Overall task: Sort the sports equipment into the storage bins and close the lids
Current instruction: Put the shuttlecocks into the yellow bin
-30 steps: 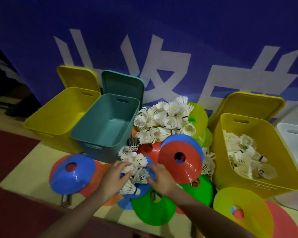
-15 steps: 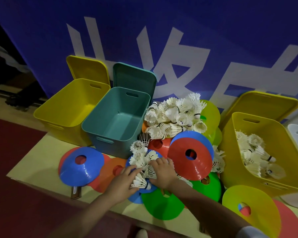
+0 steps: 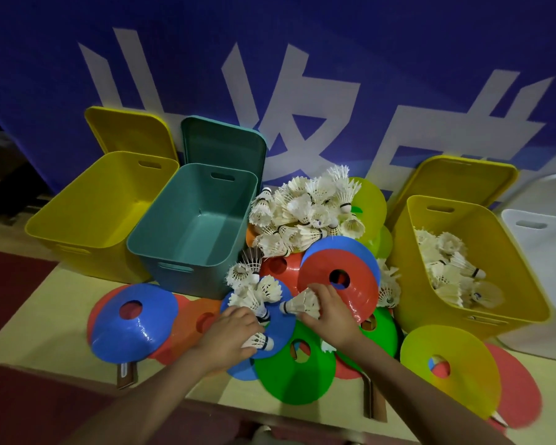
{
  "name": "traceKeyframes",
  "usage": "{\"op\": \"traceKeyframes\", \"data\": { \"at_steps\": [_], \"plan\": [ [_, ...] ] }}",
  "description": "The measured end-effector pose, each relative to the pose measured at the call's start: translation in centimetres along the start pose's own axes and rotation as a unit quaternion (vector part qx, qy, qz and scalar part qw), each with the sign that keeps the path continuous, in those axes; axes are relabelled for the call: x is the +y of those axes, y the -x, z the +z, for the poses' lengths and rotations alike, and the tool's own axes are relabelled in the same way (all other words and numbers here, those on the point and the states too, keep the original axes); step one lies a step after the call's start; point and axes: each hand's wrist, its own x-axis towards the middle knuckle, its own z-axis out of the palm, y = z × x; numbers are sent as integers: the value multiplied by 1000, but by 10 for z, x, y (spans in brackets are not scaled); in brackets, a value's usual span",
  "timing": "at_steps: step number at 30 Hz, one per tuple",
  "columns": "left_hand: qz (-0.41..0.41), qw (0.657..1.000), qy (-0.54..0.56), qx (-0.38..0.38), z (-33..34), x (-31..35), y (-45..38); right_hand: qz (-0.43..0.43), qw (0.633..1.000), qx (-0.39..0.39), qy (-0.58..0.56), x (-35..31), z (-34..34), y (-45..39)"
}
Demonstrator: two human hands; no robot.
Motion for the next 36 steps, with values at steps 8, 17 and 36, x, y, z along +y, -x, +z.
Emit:
{"op": "traceKeyframes", "data": {
  "at_steps": [8, 17, 36],
  "plan": [
    [-169, 906, 371, 112, -20, 26, -20, 101, 982, 128, -96, 11, -19, 15],
    [-204, 822, 509, 154, -45, 67, -70, 111, 955, 149, -229, 31, -66, 22],
    [-158, 800, 554, 168, -68, 214, -240, 217, 952, 215, -5, 202, -244, 43]
  ]
}}
